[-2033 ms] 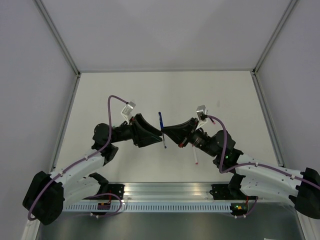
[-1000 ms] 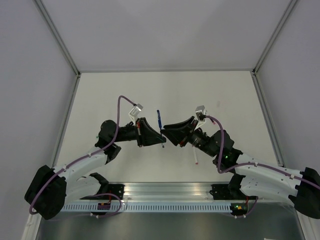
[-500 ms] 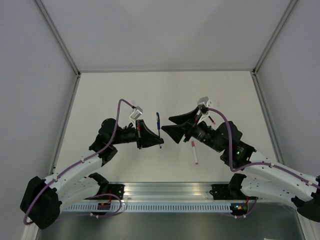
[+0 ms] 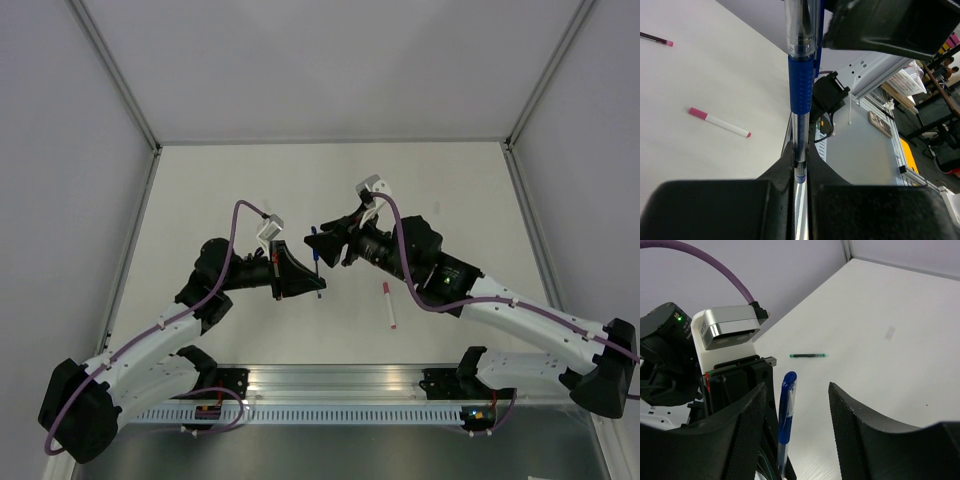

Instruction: Insert the pens into the pen caps

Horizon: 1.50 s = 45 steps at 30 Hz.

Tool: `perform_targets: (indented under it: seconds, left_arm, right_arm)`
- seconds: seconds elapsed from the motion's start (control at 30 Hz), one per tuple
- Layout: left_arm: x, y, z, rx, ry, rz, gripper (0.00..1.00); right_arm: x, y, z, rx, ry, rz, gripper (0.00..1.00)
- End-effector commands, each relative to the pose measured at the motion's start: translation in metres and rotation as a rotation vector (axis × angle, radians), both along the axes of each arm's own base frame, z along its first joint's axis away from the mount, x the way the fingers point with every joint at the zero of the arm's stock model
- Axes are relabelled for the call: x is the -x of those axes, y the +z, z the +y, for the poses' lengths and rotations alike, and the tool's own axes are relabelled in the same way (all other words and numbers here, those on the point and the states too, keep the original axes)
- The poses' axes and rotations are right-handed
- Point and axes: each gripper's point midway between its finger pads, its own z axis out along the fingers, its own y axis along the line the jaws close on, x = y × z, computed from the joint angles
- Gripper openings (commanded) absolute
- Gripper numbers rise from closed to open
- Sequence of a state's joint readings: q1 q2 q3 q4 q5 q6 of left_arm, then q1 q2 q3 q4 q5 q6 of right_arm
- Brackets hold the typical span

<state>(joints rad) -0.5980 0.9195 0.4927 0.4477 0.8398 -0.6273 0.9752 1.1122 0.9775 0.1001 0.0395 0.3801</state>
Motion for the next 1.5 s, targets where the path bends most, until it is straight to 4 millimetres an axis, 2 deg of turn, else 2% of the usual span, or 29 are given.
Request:
perform_targets:
  seconds: [0.0, 0.2, 0.57, 0.67, 0.7, 0.77, 0.8, 0.83, 0.87, 0.97, 1.2, 1.47]
  left_arm:
    - [0.003, 0.005, 0.0, 0.014, -0.011, -0.058, 0.02]
    - [0.004, 0.004, -0.001, 0.012, -0.022, -0.051, 0.02]
    - [0.004, 0.004, -0.002, 0.014, -0.028, -0.052, 0.02]
    - [0.004, 0.003, -0.002, 0.013, -0.031, -0.051, 0.02]
    - [0.004, 0.003, -0.002, 0.013, -0.03, -0.051, 0.02]
    - [0.005, 0.005, -0.002, 0.016, -0.031, -0.053, 0.02]
    - [0.005, 0.005, -0.001, 0.017, -0.03, -0.054, 0.02]
    - [0.004, 0.007, -0.001, 0.02, -0.027, -0.058, 0.02]
    - [0.004, 0.011, -0.001, 0.024, -0.019, -0.064, 0.02]
    - [0.002, 0.018, 0.001, 0.028, 0.006, -0.079, 0.02]
    - [-0.009, 0.042, 0.008, 0.05, 0.117, -0.108, 0.02]
    - [-0.023, 0.063, 0.011, 0.071, 0.199, -0.124, 0.02]
  right_arm:
    - [-0.007, 0.023, 0.0, -0.027, -0.029, -0.042, 0.58]
    - [-0.008, 0.022, 0.006, -0.026, -0.014, -0.038, 0.55]
    - [-0.008, 0.026, 0.007, -0.04, -0.011, -0.042, 0.54]
    - [-0.008, 0.026, 0.009, -0.044, -0.003, -0.04, 0.48]
    - [-0.007, 0.026, 0.009, -0.044, 0.0, -0.04, 0.41]
    - [-0.004, 0.023, 0.012, -0.042, 0.02, -0.035, 0.33]
    - [-0.004, 0.021, 0.012, -0.04, 0.024, -0.03, 0.25]
    - [-0.003, 0.019, 0.012, -0.037, 0.028, -0.026, 0.2]
    - [-0.001, 0.014, 0.013, -0.031, 0.035, -0.016, 0.1]
    - [0.007, 0.002, 0.013, -0.017, 0.078, 0.001, 0.0]
    - [0.023, -0.021, 0.008, 0.008, 0.129, 0.043, 0.0]
    - [0.041, -0.049, 0.014, -0.038, 0.202, 0.17, 0.0]
